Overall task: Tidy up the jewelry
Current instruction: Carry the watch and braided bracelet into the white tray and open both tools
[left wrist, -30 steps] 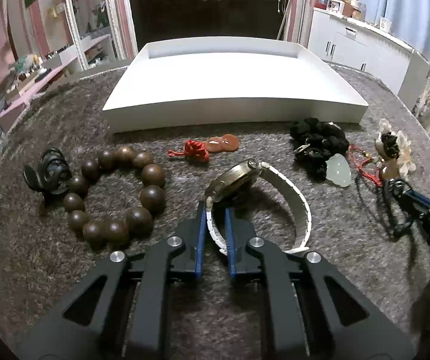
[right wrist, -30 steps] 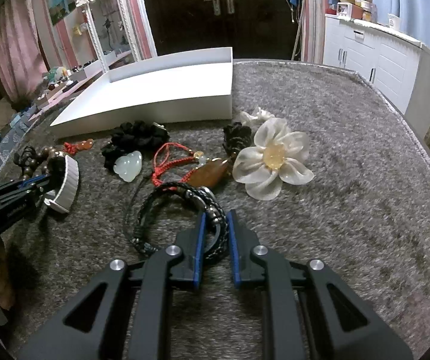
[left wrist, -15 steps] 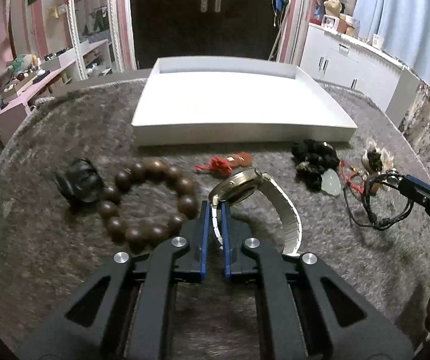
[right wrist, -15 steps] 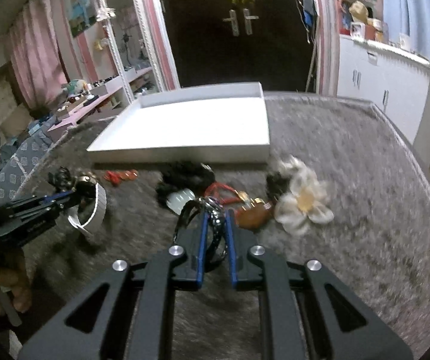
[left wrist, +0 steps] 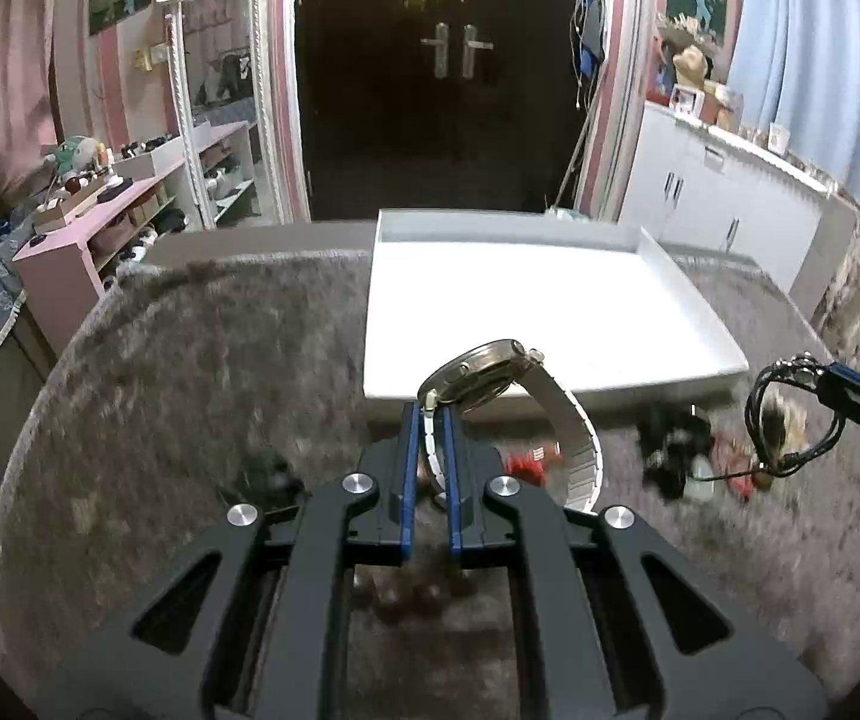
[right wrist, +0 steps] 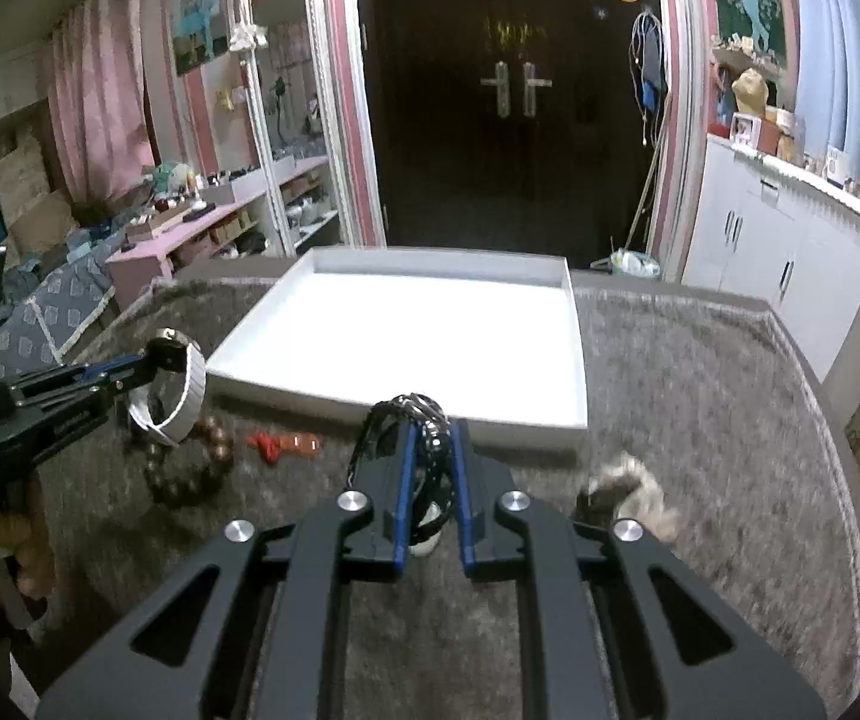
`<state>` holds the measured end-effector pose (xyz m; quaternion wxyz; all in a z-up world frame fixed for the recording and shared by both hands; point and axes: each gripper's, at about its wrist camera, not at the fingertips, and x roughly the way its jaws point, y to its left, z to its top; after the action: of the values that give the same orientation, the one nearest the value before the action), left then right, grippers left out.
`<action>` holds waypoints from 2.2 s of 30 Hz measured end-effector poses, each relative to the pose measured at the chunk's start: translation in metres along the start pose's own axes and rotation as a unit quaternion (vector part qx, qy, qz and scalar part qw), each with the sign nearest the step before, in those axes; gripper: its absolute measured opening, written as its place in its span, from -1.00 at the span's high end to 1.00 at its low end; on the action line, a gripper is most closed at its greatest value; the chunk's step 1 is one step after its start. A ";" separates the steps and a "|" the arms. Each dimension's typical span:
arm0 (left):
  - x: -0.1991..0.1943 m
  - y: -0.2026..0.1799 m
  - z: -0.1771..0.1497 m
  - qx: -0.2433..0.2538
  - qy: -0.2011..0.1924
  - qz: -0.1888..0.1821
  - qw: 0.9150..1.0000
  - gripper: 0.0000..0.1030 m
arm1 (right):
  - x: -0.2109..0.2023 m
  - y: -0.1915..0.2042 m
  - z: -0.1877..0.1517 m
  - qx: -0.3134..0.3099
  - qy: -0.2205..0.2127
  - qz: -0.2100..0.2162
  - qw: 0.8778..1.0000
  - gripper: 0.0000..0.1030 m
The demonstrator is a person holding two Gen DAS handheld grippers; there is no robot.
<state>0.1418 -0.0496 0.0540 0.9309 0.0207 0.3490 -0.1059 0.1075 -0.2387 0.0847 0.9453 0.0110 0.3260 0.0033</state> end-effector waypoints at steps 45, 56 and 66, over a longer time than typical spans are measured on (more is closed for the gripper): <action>0.161 0.013 0.035 -0.050 0.066 -0.008 0.997 0.87 | 0.162 -0.089 0.008 0.152 0.052 -0.046 0.986 0.77; 0.136 0.009 0.044 -0.044 0.035 -0.028 0.998 0.12 | 0.134 -0.078 0.022 0.126 0.010 -0.065 0.990 0.17; 0.035 0.036 0.047 -0.027 -0.027 0.003 0.999 -0.09 | 0.038 -0.083 0.015 0.074 -0.024 -0.070 0.995 0.16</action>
<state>0.2053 -0.0261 0.0648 0.9405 -0.0065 0.3265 -0.0941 0.1463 -0.3219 0.0715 0.9474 0.0581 0.3027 -0.0867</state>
